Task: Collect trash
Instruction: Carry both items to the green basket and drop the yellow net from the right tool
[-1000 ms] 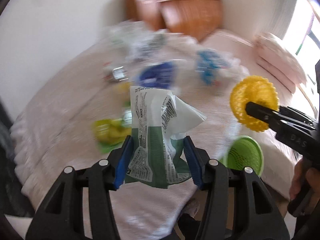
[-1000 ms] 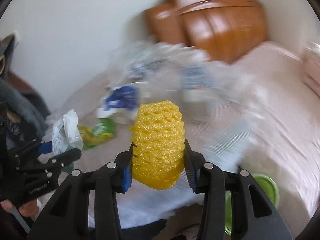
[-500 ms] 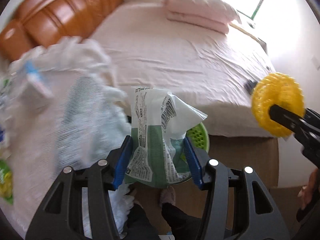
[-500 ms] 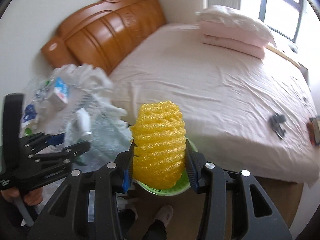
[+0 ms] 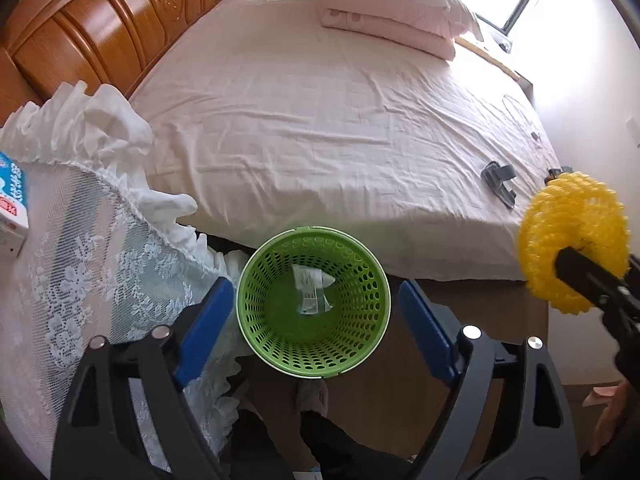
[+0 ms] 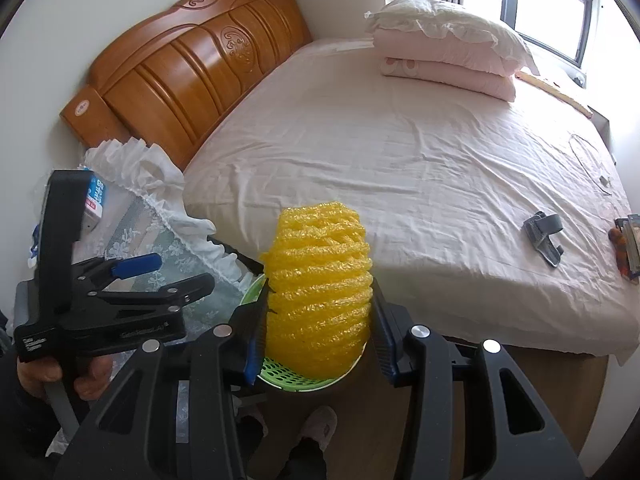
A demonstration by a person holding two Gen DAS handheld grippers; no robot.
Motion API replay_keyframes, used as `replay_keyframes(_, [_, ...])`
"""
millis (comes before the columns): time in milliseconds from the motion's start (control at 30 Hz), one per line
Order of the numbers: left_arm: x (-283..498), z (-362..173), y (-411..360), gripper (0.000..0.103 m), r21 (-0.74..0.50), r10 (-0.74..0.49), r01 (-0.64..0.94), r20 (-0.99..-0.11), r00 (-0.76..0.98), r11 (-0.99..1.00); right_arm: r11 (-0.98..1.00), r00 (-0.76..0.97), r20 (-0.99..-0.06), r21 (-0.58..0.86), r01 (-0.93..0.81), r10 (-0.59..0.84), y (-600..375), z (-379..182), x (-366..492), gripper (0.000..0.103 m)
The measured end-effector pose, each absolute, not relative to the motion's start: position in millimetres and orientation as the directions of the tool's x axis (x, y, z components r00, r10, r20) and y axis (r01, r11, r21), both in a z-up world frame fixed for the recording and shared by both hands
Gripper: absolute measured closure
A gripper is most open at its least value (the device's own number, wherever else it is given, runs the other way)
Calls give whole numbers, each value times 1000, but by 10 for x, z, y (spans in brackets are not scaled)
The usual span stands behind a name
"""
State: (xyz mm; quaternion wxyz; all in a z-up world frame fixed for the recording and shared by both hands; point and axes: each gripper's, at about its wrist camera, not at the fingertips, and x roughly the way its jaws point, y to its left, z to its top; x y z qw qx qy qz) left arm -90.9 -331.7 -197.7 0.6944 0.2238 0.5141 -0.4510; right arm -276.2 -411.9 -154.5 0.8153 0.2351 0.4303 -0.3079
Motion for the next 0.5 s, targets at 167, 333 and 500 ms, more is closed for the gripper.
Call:
replay_keyframes(167, [-824,-1643,-3053,8,-113,-425,836,-892,152,536,731,445,-859,130,670,-255,-4086,-1734,-2555,52])
replay_keyframes(333, [-743,-1311,-2736,8,-77,-445,817,-866,229,572,753,426,-880,132,644,-210,-3968,-2047,-2253,23])
replay_keyframes(500, [-612,-1111,-2396,8,-103,-461,786,-853,246,610,754,384,-909,138,642,-160,-3883,-2296,-1983,5])
